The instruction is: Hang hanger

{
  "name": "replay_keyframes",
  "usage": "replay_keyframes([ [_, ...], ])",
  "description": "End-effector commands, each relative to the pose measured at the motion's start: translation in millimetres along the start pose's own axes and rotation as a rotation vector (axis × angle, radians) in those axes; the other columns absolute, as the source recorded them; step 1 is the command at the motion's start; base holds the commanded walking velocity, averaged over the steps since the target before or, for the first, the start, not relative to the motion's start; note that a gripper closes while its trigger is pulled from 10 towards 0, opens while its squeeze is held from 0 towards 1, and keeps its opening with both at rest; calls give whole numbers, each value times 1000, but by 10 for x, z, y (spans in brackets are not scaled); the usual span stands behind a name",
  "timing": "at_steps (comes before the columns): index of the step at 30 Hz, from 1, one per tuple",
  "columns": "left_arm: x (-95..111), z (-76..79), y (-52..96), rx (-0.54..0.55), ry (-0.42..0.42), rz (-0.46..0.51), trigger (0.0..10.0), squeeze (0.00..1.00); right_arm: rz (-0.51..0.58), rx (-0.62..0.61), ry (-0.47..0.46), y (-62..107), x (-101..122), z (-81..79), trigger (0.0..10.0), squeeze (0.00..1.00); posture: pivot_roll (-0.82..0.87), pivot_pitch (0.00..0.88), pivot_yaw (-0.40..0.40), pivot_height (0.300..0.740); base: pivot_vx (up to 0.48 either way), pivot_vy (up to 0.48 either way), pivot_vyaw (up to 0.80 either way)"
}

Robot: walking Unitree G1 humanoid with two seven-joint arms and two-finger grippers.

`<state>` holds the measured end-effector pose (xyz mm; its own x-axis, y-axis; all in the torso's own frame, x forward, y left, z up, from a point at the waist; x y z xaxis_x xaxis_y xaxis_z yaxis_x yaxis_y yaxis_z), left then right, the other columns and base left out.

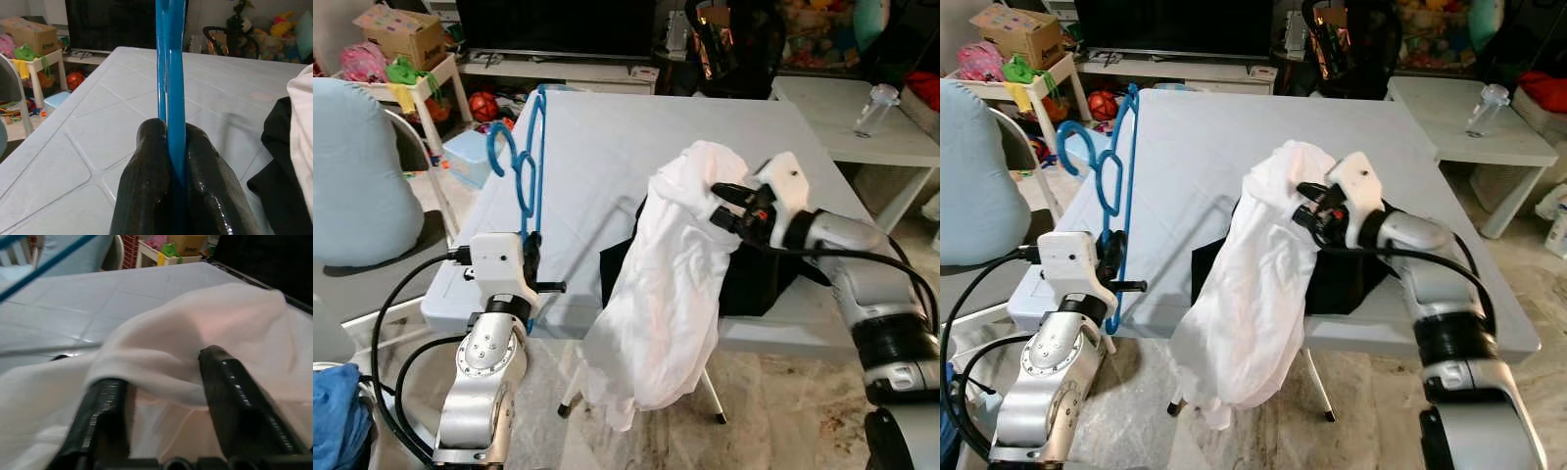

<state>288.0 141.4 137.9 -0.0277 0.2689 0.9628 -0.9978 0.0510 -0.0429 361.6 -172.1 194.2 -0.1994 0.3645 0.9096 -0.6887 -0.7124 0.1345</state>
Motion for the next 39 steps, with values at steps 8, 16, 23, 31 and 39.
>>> replay_keyframes([
  [8, -20, 43, 17, -25, 8, -12, 10000, 0, -33, 173, -7, 203, 48, -202, 10000, 1000, 7, 41, -18, 740, 0, 0, 0],
  [16, -40, 63, 4, -36, 10, -23, 10000, 0, -226, 49, 280, 223, -113, -70, 10000, 1000, 0, 41, -13, 740, 0, 0, 0],
  [23, -42, 62, -5, -38, 12, -26, 10000, 0, -147, -443, 516, 267, 248, 496, 10000, 1000, 0, 41, -10, 740, 0, 0, 0],
  [31, -51, 41, -2, -30, 9, -29, 10000, 0, -236, -236, 627, 363, 75, 454, 10000, 1000, 3, 39, -11, 740, 0, 0, 0],
  [39, -57, 43, 7, -30, 9, -31, 10000, 0, -234, -53, 443, 574, 28, 376, 10000, 1000, 0, 38, -10, 740, 0, 0, 0],
])
Point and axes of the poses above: a point about 5 cm out from each wrist's last joint towards the gripper, its own y axis pointing back from the gripper into the wrist, its own x axis along the axis of the wrist's last joint, z = x × y, the point moved 1 cm from there along -y, pointing out of the wrist towards the gripper, and after that the axes turned 12 degrees about y, right-handed, at the moved point
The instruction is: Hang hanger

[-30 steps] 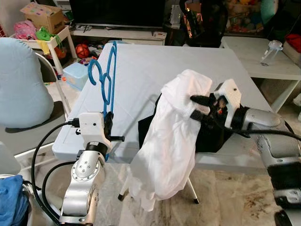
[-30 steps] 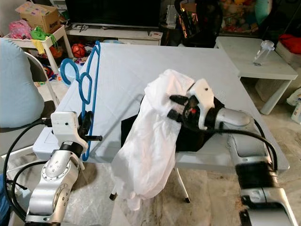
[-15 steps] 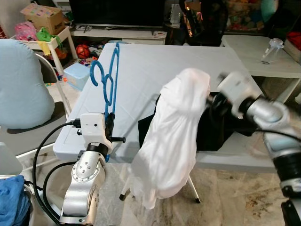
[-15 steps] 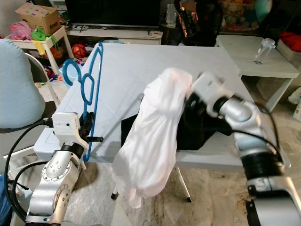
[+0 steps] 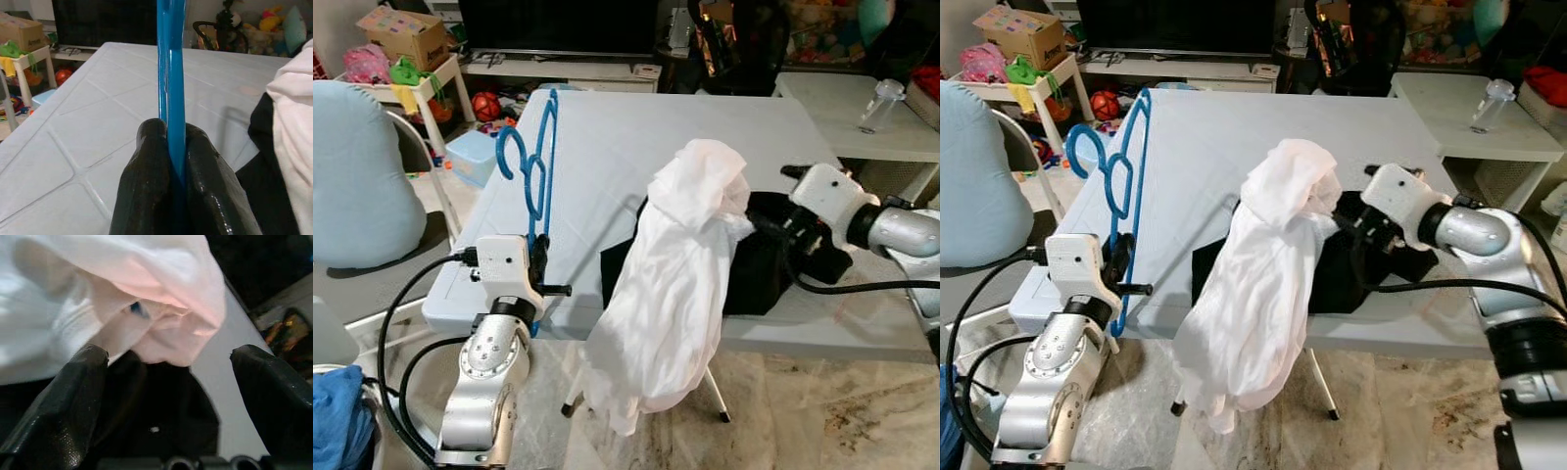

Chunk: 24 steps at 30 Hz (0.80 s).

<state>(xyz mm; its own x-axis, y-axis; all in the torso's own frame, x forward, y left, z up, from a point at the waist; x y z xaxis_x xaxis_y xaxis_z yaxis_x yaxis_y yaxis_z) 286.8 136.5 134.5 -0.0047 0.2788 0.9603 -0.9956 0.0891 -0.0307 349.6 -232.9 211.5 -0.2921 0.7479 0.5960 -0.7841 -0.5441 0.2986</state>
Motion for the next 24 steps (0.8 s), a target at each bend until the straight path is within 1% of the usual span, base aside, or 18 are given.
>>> replay_keyframes([
  [1, -12, 3, -5, 3, -2, -9, 10000, 0, 16, -7, -1, 47, 39, 54, 10000, 1000, 0, 38, -10, 740, 0, 0, 0],
  [5, -12, 3, -5, 3, -2, -9, 10000, 0, 16, -7, -1, 47, 39, 54, 10000, 1000, 0, 38, -10, 740, 0, 0, 0],
  [6, -11, 4, -6, 3, -2, -9, 10000, 0, 37, 16, -48, 78, 49, 45, 10000, 1000, -1, 38, -9, 740, 0, 0, 0],
  [7, -9, 7, -9, 1, -2, -8, 10000, 0, 84, 89, -146, 137, 72, -69, 10000, 1000, -4, 41, -4, 740, 0, 0, 0],
  [8, -5, 12, -13, -3, -1, -8, 10000, 0, 159, 204, -276, 219, 129, -267, 10000, 1000, -4, 42, -2, 740, 0, 0, 0],
  [10, -3, 13, -13, -4, -1, -8, 10000, 0, 195, 238, -324, 243, 161, -341, 10000, 1000, -5, 42, 1, 740, 0, 0, 0],
  [11, -3, 11, -13, -5, -1, -8, 10000, 0, 234, 251, -381, 253, 199, -374, 10000, 1000, -8, 42, 4, 740, 0, 0, 0],
  [14, -5, 13, -17, -7, -1, -9, 10000, 0, 266, 272, -431, 258, 233, -446, 10000, 969, -11, 43, 6, 740, 0, 0, 0],
  [15, -8, 18, -23, -9, -1, -10, 10000, 0, 279, 275, -450, 245, 252, -503, 10000, 627, -12, 42, 6, 740, 0, 0, 0],
  [16, -8, 23, -26, -10, 0, -10, 10000, 0, 293, 276, -473, 232, 269, -528, 10000, 369, -13, 43, 8, 740, 0, 0, 0],
  [17, -7, 31, -29, -13, 0, -10, 10000, 0, 307, 290, -498, 231, 300, -575, 10000, 329, -13, 43, 8, 740, 0, 0, 0],
  [18, -6, 41, -31, -15, 1, -10, 10000, 0, 317, 324, -515, 233, 342, -663, 10000, 94, -11, 43, 9, 740, 0, 0, 0],
  [19, -6, 42, -31, -16, 2, -10, 10000, 0, 315, 338, -512, 233, 353, -700, 10000, 94, -11, 43, 9, 740, 0, 0, 0],
  [20, -7, 42, -30, -16, 2, -10, 10000, 0, 320, 369, -524, 239, 380, -768, 10000, 0, -11, 43, 9, 740, 0, 0, 0],
  [21, -9, 42, -28, -17, 1, -11, 10000, 0, 325, 416, -541, 253, 411, -864, 10000, 0, -11, 43, 9, 740, 0, 0, 0],
  [22, -10, 37, -22, -16, 1, -13, 10000, 0, 307, 468, -546, 256, 407, -999, 10000, 0, -6, 45, 9, 740, 0, 0, 0],
  [23, -10, 37, -22, -16, 1, -13, 10000, 0, 307, 468, -546, 256, 407, -999, 10000, 0, -6, 45, 9, 740, 0, 0, 0],
  [24, -11, 31, -17, -15, -1, -14, 10000, 0, 293, 497, -548, 252, 406, -1094, 10000, 0, -5, 46, 8, 740, 0, 0, 0],
])
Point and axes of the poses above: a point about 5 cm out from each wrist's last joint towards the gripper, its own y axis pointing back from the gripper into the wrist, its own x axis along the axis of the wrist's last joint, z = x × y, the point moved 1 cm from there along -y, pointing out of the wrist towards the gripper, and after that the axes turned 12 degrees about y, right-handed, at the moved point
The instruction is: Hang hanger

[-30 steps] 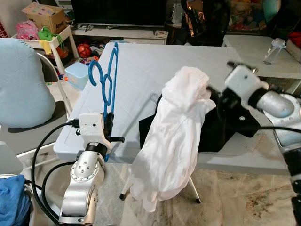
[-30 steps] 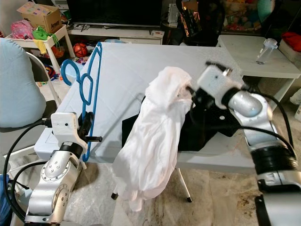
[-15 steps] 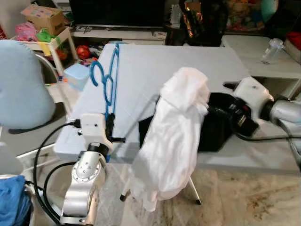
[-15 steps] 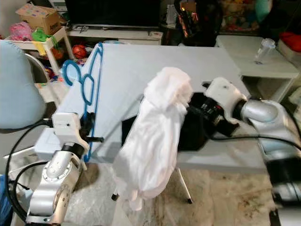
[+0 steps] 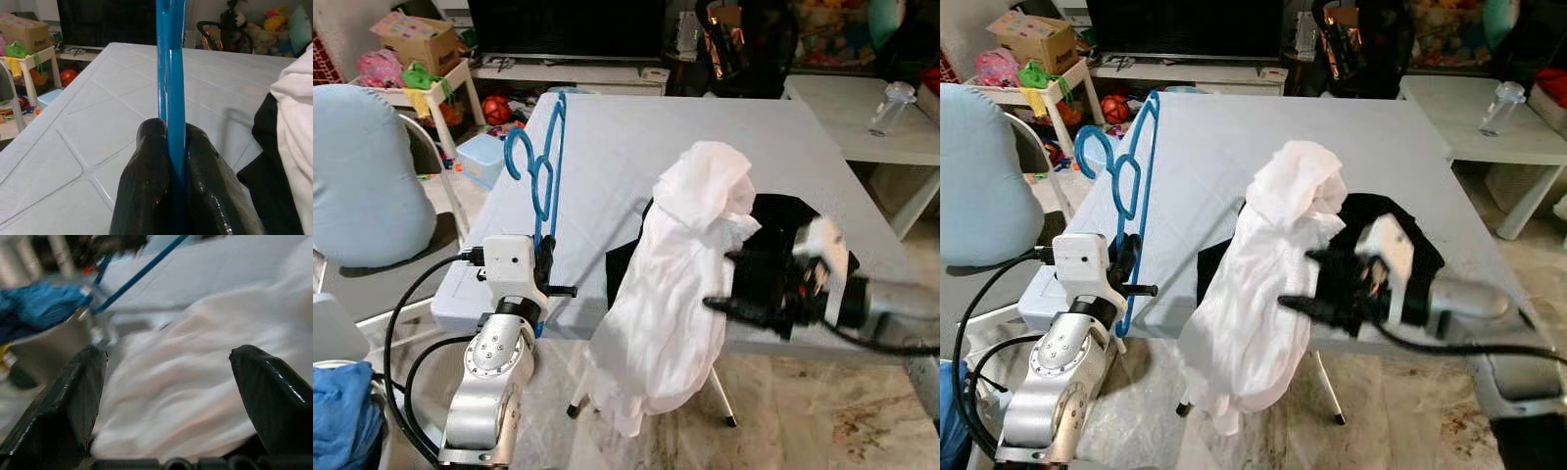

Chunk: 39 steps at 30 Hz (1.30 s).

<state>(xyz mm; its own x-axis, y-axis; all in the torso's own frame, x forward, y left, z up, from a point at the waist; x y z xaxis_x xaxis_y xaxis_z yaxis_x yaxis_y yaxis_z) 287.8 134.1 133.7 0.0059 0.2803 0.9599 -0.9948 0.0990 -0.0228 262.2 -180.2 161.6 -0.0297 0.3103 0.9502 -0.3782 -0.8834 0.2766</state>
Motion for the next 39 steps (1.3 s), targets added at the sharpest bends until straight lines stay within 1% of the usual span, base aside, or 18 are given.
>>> replay_keyframes([
  [1, 4, 8, -2, -7, -4, -4, 10000, 0, -29, 31, 13, -69, -25, -79, 10000, 0, -4, 47, 7, 740, 0, 0, 0],
  [3, 2, 2, 0, -4, -6, -5, 10000, 0, -49, 1, 22, -162, -99, -128, 10000, 0, -5, 47, 7, 740, 0, 0, 0],
  [4, 2, 2, 0, -4, -6, -5, 10000, 0, -48, -5, 21, -173, -101, -136, 10000, 0, -5, 47, 7, 740, 0, 0, 0],
  [8, -3, 19, -1, -5, -3, -5, 10000, 0, -84, -122, 50, -345, -205, -158, 10000, 0, -5, 48, 6, 740, 0, 0, 0],
  [10, -4, 24, 2, -6, -2, -5, 10000, 0, -107, -172, 90, -419, -245, -189, 10000, 0, -3, 50, 7, 740, 0, 0, 0],
  [11, -4, 24, 2, -6, -2, -5, 10000, 0, -107, -172, 90, -419, -245, -189, 10000, 0, -3, 50, 7, 740, 0, 0, 0],
  [12, -3, 21, 3, -6, -2, -6, 10000, 0, -111, -232, 100, -448, -245, -169, 10000, 0, -3, 50, 7, 740, 0, 0, 0],
  [14, -3, 14, 5, -5, -4, -6, 10000, 0, -128, -276, 125, -464, -254, -160, 10000, 0, -4, 51, 9, 740, 0, 0, 0],
  [16, -1, 1, 5, -3, -7, -7, 10000, 0, -177, -326, 148, -479, -296, -159, 10000, 0, -8, 51, 11, 740, 0, 0, 0],
  [17, -1, 1, 5, -3, -7, -7, 10000, 0, -177, -326, 148, -479, -296, -159, 10000, 0, -8, 51, 11, 740, 0, 0, 0],
  [20, 1, 6, -5, -6, -7, -7, 10000, 0, -203, -339, 208, -550, -307, -223, 10000, 0, -9, 51, 13, 740, 0, 0, 0],
  [23, -4, 35, -10, -12, -5, -8, 10000, 0, -198, -344, 210, -656, -307, -309, 10000, 0, -8, 50, 14, 740, 0, 0, 0],
  [24, -4, 40, -9, -14, -4, -8, 10000, 0, -201, -339, 209, -704, -321, -349, 8902, 0, -8, 50, 14, 740, 0, 0, 0],
  [26, -4, 41, -9, -15, -3, -8, 10000, 0, -202, -337, 209, -727, -327, -370, 8902, 0, -8, 50, 14, 740, 0, 0, 0],
  [27, -2, 36, -11, -14, -5, -8, 10000, 0, -195, -343, 186, -765, -331, -396, 0, 0, -8, 50, 14, 740, 0, 0, 0],
  [31, 11, 13, -17, -11, -10, -5, 10000, 0, -203, -381, 174, -857, -363, -422, 0, 0, 0, 47, 12, 740, 0, 0, 0],
  [33, 12, 14, -17, -11, -11, -4, 10000, 0, -200, -397, 172, -871, -362, -417, 0, 0, 1, 46, 12, 740, 0, 0, 0],
  [39, 10, 24, -14, -11, -9, -4, 10000, 0, -207, -485, 182, -863, -354, -284, 0, 0, -1, 46, 10, 740, 0, 0, 0],
])
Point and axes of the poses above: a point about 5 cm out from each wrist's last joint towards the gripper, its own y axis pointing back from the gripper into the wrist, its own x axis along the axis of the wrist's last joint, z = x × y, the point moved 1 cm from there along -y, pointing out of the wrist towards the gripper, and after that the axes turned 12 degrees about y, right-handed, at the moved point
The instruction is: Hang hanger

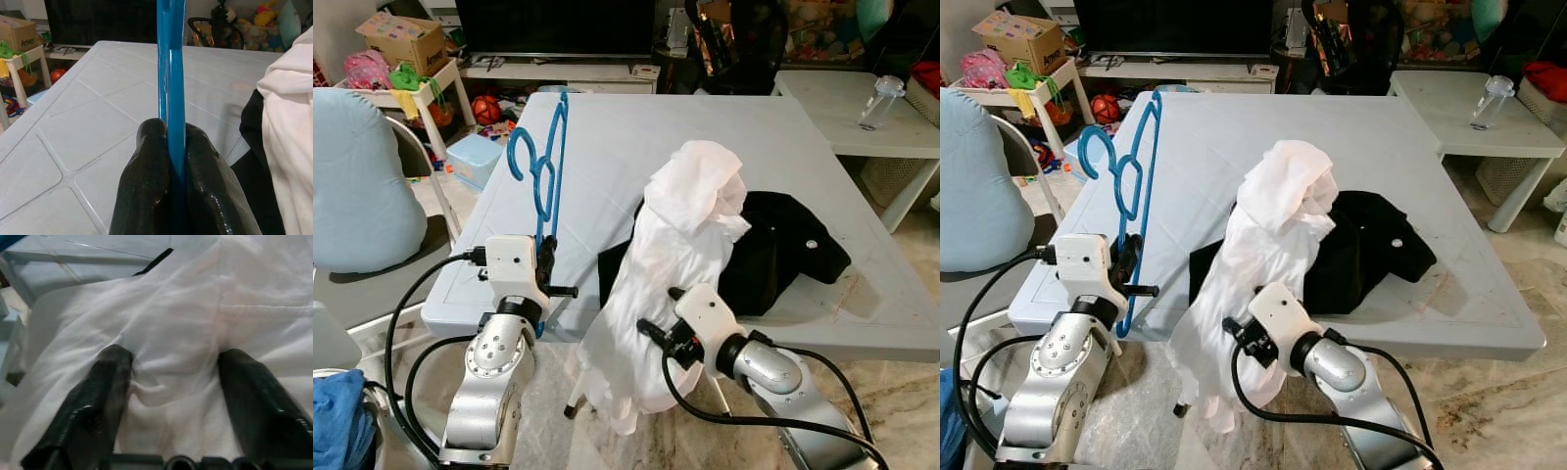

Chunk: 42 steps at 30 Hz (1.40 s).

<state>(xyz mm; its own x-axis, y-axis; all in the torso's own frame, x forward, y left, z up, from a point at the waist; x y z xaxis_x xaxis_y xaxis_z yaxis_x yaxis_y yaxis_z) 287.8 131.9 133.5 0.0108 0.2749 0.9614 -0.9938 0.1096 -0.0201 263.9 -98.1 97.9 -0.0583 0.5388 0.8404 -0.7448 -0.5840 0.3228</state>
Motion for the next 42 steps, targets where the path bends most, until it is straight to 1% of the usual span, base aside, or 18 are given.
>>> replay_keyframes([
  [1, 19, 4, -13, -1, -4, 2, 10000, 0, -17, -65, 4, -1, -25, 116, 0, 0, -1, 47, 8, 740, 0, 0, 0],
  [3, 19, 6, -9, 2, -4, 3, 10000, 0, -20, -105, -8, -4, -32, 169, 0, 0, -1, 49, 8, 740, 0, 0, 0],
  [8, 11, -4, -2, 8, -5, 2, 10000, 0, -24, -128, -16, -4, -45, 213, 0, 0, -4, 52, 7, 740, 0, 0, 0],
  [17, 15, -3, -11, 11, -3, 2, 10000, 0, -24, -140, -29, -13, -62, 235, 0, 0, -3, 67, 5, 740, 0, 0, 0],
  [23, 25, -12, -24, 15, -5, 6, 10000, 0, -22, -147, -37, -20, -63, 243, 0, 0, -4, 59, 6, 740, 0, 0, 0],
  [24, 11, 0, -20, 5, 8, -2, 10000, 0, -19, -140, -39, -23, -64, 235, 0, 0, -4, 59, 6, 740, 0, 0, 0],
  [27, 4, 11, -17, 3, 9, -4, 10000, 0, -19, -143, -42, -28, -64, 239, 0, 0, -6, 57, 7, 740, 0, 0, 0],
  [31, 8, 19, -24, 5, 4, 1, 10000, 0, -18, -181, -56, -45, -52, 330, 0, 0, -8, 55, 7, 740, 0, 0, 0],
  [32, 3, 20, -26, 2, 2, 0, 10000, 0, -10, -200, -67, -63, -31, 386, 0, 0, -8, 55, 7, 740, 0, 0, 0],
  [33, -4, 19, -30, -1, 0, -2, 10000, 0, 7, -247, -89, -105, 25, 500, 0, 0, -9, 54, 8, 740, 0, 0, 0],
  [36, -6, 20, -33, -1, -1, -3, 10000, 0, 36, -329, -144, -184, 134, 676, 0, 0, -7, 53, 5, 740, 0, 0, 0],
  [37, -5, 21, -35, 0, 0, -3, 10000, 0, 44, -353, -153, -225, 176, 745, 0, 0, -5, 52, 4, 740, 0, 0, 0],
  [38, -5, 21, -38, 1, 1, -2, 10000, 0, 55, -386, -160, -294, 247, 855, 0, 0, -4, 52, 3, 740, 0, 0, 0],
  [39, -5, 21, -38, 2, 1, -1, 10000, 0, 60, -399, -163, -321, 276, 898, 0, 0, -4, 52, 3, 740, 0, 0, 0],
  [40, -5, 21, -38, 2, 1, -1, 10000, 0, 60, -399, -163, -321, 276, 898, 0, 0, -4, 52, 3, 740, 0, 0, 0],
  [41, -4, 31, -44, 3, 3, 1, 10000, 0, 87, -441, -177, -442, 433, 1117, 0, 0, 0, 47, -2, 740, 0, 0, 0],
  [42, -5, 37, -46, 3, 5, 2, 10000, 0, 104, -463, -170, -502, 541, 1246, 0, 0, 1, 46, -4, 740, 0, 0, 0],
])
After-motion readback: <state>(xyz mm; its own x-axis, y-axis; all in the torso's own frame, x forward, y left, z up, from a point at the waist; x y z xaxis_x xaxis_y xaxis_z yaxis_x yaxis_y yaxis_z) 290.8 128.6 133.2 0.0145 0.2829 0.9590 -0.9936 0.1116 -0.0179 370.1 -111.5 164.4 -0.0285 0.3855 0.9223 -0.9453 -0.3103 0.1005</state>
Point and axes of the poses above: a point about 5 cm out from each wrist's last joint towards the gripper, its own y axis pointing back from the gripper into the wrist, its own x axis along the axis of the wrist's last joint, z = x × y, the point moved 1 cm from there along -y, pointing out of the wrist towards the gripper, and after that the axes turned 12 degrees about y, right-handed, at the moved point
